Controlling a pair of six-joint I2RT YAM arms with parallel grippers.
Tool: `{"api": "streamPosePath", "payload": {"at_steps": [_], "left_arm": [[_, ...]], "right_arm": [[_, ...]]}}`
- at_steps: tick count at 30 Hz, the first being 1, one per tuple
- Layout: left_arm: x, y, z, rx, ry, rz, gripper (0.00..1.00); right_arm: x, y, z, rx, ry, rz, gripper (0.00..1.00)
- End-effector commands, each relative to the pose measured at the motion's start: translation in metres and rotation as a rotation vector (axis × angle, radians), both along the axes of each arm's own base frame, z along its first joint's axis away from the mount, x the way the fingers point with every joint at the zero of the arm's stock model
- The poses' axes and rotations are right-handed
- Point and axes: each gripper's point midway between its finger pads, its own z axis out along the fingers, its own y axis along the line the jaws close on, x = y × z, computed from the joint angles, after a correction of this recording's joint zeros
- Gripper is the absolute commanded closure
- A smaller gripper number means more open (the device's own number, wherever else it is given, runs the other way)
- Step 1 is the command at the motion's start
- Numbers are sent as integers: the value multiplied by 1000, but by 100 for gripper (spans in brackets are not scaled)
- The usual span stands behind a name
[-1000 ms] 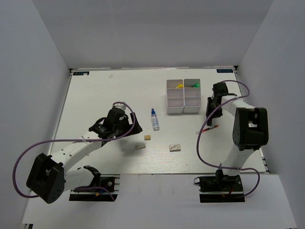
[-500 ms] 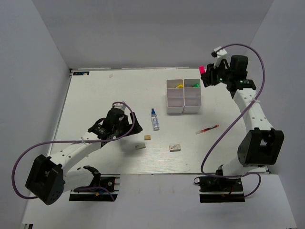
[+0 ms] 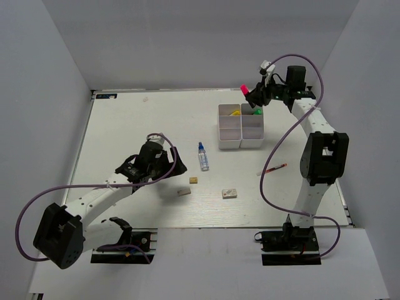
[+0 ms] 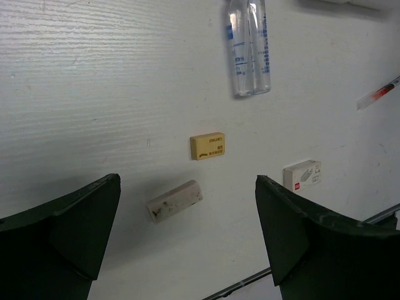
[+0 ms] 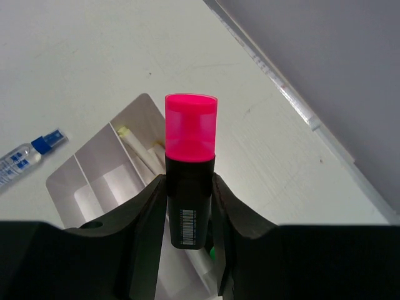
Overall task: Sort the stationery into containers
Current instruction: Place the stationery into the container
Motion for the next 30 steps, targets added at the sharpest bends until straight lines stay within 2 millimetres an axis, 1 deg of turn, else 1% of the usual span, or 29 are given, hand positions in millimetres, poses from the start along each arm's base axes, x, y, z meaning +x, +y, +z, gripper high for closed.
{"api": "streamPosePath", "payload": {"at_steps": [1, 2, 3, 5, 7, 8, 9, 10, 11, 12, 14, 15, 19, 26, 27, 30], "left_arm": [[0, 3, 11, -21, -29, 19, 2], [0, 3, 11, -21, -29, 19, 2], [-1, 6, 7, -10, -24, 25, 2], [-1, 6, 7, -10, -24, 25, 2], [-3, 6, 5, -5, -16, 25, 2], [-3, 6, 5, -5, -16, 25, 2], [-3, 6, 5, -5, -16, 25, 2], [-1, 5, 9, -10, -24, 25, 2], [-1, 5, 9, -10, -24, 25, 2], [-1, 5, 6, -4, -15, 25, 2], [1, 4, 7, -4, -15, 25, 2], [3, 3, 8, -4, -15, 25, 2], [1, 2, 6, -4, -4, 19, 3], [3, 1, 7, -9, -11, 19, 3], [5, 0, 11, -14, -19, 19, 3], [4, -2, 11, -19, -16, 12, 3]], "right_arm": [[8, 10, 42, 17, -180, 107, 100], [7, 10, 37, 18, -172, 111, 100], [8, 11, 32, 17, -164, 114, 100], [8, 10, 22, 13, -149, 115, 100], [8, 9, 10, -1, -132, 113, 96], [7, 10, 6, -6, -128, 112, 96], [8, 7, 3, -12, -124, 104, 91], [8, 6, -2, -21, -124, 104, 90], [7, 7, -3, -24, -125, 107, 89], [9, 5, -4, -29, -127, 102, 84], [11, 4, -7, -36, -126, 96, 81], [12, 4, -9, -42, -127, 92, 76], [15, 2, -16, -57, -126, 91, 65], [15, 0, -23, -78, -123, 93, 53], [15, -1, -23, -78, -124, 92, 53], [11, -1, -27, -78, -114, 98, 52]]}}
